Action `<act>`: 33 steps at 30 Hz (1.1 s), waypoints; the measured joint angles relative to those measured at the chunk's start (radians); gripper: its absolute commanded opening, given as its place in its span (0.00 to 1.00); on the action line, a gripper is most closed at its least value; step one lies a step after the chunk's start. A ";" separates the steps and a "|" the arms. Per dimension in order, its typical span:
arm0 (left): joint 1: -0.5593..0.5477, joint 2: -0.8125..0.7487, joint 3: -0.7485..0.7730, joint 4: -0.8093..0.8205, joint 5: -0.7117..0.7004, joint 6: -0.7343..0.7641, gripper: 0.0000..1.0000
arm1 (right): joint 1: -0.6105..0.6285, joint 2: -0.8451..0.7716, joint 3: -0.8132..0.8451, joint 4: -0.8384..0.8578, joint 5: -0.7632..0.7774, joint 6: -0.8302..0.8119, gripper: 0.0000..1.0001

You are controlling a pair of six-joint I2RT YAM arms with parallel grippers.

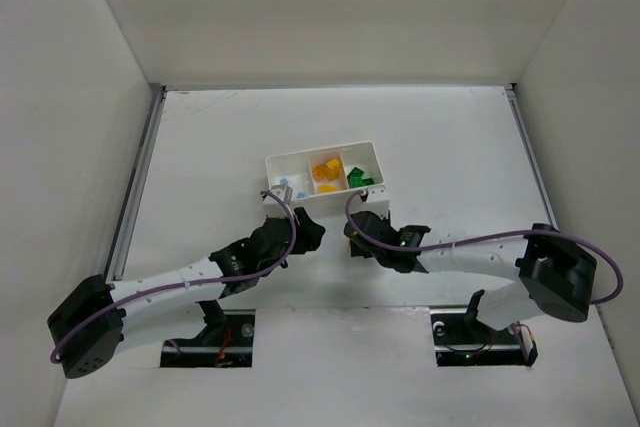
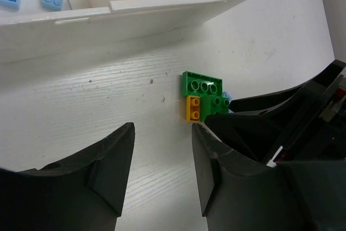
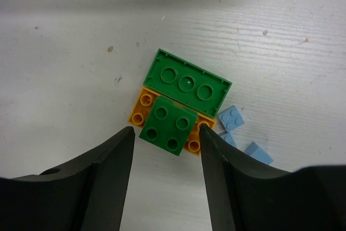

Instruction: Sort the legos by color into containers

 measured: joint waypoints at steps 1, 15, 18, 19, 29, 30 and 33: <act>0.000 0.000 0.000 0.000 0.000 -0.001 0.43 | -0.001 0.008 0.002 0.000 -0.003 -0.001 0.54; -0.018 0.040 -0.001 0.009 0.040 -0.059 0.50 | -0.016 0.017 0.006 0.035 0.002 -0.011 0.23; -0.026 0.041 -0.005 0.046 0.053 -0.093 0.50 | -0.007 -0.055 -0.012 0.075 0.001 -0.022 0.23; -0.029 0.039 -0.014 0.071 0.054 -0.108 0.49 | -0.006 -0.087 -0.022 0.093 -0.005 -0.026 0.22; -0.031 -0.051 -0.100 0.256 0.054 -0.223 0.49 | -0.022 -0.223 -0.060 0.247 -0.143 -0.045 0.22; -0.031 -0.051 -0.100 0.268 0.055 -0.227 0.49 | -0.022 -0.222 -0.060 0.254 -0.153 -0.046 0.22; -0.032 -0.048 -0.100 0.287 0.058 -0.236 0.48 | -0.023 -0.222 -0.060 0.268 -0.173 -0.047 0.22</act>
